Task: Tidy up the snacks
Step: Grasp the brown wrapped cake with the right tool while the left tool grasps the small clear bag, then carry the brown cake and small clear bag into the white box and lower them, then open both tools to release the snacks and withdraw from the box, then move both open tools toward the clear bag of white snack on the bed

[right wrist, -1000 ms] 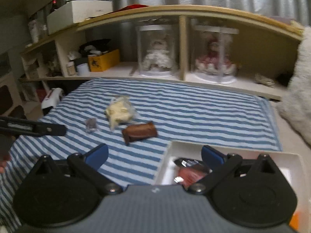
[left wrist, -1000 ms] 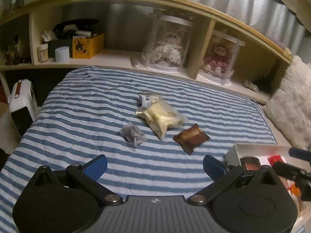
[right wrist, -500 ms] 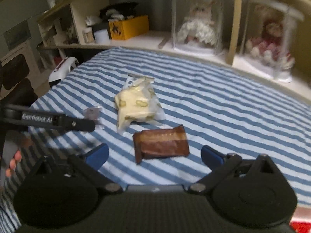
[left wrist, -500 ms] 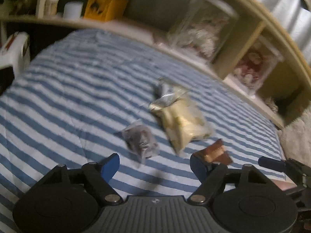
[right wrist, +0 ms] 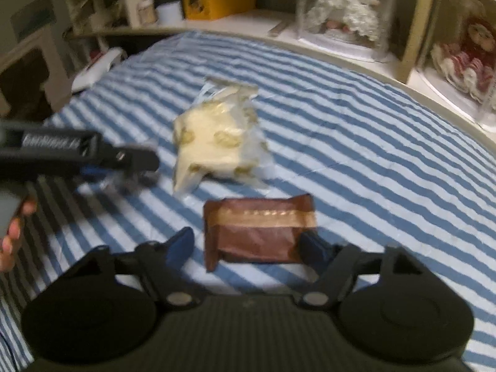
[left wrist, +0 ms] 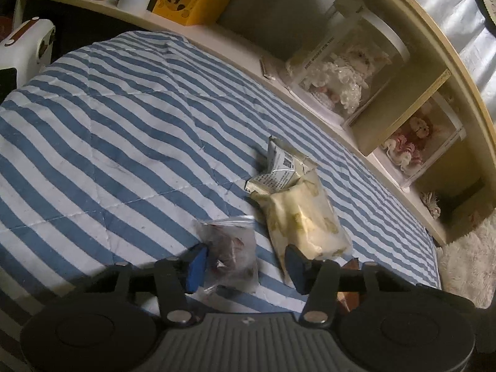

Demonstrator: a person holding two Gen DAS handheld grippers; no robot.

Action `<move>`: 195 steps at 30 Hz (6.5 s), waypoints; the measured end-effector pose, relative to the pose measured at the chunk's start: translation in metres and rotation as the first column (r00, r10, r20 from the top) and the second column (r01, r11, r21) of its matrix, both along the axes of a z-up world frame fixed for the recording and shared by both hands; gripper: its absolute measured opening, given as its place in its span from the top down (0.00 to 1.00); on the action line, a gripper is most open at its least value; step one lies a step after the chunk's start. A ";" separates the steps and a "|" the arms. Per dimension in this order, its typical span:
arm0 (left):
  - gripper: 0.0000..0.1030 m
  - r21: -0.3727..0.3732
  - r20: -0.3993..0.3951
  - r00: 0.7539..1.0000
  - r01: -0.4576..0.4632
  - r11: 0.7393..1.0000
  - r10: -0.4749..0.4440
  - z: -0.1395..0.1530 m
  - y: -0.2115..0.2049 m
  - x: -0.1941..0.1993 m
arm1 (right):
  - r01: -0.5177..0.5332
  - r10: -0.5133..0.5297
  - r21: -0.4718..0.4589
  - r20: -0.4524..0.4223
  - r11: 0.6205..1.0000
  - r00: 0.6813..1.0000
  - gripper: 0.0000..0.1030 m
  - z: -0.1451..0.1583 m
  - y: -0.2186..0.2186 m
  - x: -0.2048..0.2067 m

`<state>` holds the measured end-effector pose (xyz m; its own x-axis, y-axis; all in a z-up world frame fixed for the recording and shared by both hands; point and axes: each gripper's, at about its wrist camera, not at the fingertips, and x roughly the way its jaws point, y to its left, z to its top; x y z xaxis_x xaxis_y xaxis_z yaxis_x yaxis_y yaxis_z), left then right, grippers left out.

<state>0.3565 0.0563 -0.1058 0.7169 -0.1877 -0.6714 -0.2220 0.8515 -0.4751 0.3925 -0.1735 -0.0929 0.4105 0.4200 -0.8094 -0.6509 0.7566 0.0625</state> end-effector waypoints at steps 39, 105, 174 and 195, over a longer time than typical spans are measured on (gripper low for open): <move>0.69 0.056 0.034 0.999 0.034 0.998 -0.036 0.036 -0.005 -0.042 | 0.076 -0.078 0.067 0.039 0.995 0.996 0.39 0.030 -0.014 -0.048; 0.69 0.009 0.009 0.868 0.497 0.868 -0.497 0.029 -0.274 -0.126 | 0.326 -0.326 0.016 -0.034 0.945 0.945 0.36 -0.019 -0.236 -0.226; 0.00 0.319 -0.049 0.851 0.509 0.800 -0.523 0.093 -0.176 -0.193 | 0.489 -0.494 0.129 0.011 0.863 0.869 0.00 0.081 -0.270 -0.270; 0.00 0.295 0.011 0.939 0.325 0.898 -0.344 0.094 -0.065 -0.156 | 0.406 -0.420 0.156 0.071 0.901 0.905 0.00 0.098 -0.153 -0.208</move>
